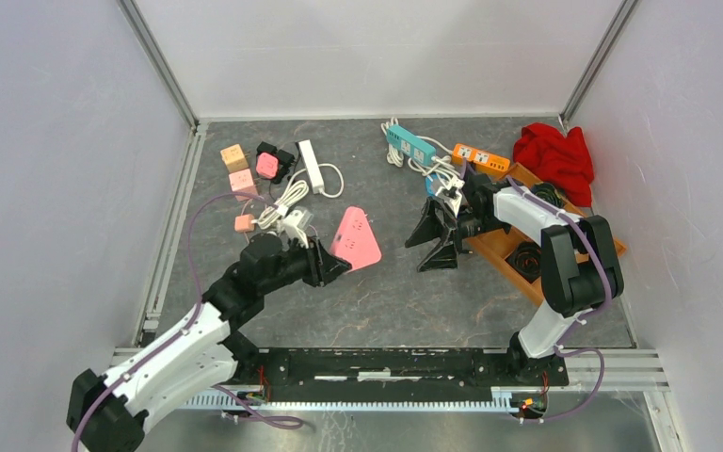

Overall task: Pull the plug off the socket
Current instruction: Place the socket at the center of the board.

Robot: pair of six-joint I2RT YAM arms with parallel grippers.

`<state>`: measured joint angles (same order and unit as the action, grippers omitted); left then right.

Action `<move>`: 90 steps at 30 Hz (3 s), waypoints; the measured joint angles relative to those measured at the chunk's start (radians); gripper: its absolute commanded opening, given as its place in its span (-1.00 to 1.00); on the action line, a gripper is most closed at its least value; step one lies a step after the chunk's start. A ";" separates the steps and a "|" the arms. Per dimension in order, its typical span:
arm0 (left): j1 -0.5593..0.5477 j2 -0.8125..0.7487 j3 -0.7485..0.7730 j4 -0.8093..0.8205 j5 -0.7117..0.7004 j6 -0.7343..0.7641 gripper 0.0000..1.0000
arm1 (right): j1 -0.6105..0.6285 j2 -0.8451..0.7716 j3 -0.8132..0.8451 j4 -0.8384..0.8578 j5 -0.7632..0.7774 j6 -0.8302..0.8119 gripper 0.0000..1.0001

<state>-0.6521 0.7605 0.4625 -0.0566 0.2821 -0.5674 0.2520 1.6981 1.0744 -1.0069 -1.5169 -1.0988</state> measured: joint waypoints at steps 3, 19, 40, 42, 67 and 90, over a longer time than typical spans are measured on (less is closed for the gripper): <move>0.000 -0.074 -0.023 -0.019 -0.075 -0.003 -0.96 | 0.000 0.001 0.001 -0.005 -0.002 -0.007 0.96; 0.048 -0.136 -0.037 -0.217 -0.494 -0.119 -0.97 | 0.002 0.017 0.003 -0.010 -0.002 -0.018 0.96; 0.404 -0.232 -0.064 -0.288 -0.644 -0.336 -0.96 | 0.002 0.020 0.003 -0.023 -0.002 -0.025 0.96; 0.411 -0.272 -0.071 -0.312 -0.679 -0.370 -0.96 | 0.002 0.020 0.005 -0.024 -0.002 -0.025 0.96; 0.449 -0.272 -0.144 -0.397 -0.856 -0.514 -0.82 | 0.002 0.026 0.005 -0.026 -0.002 -0.026 0.96; 0.608 -0.192 -0.179 -0.299 -0.736 -0.515 -0.10 | 0.002 0.026 0.005 -0.028 -0.002 -0.026 0.96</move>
<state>-0.0437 0.5686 0.2840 -0.3561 -0.4541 -1.0821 0.2535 1.7237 1.0790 -1.0348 -1.5185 -1.1248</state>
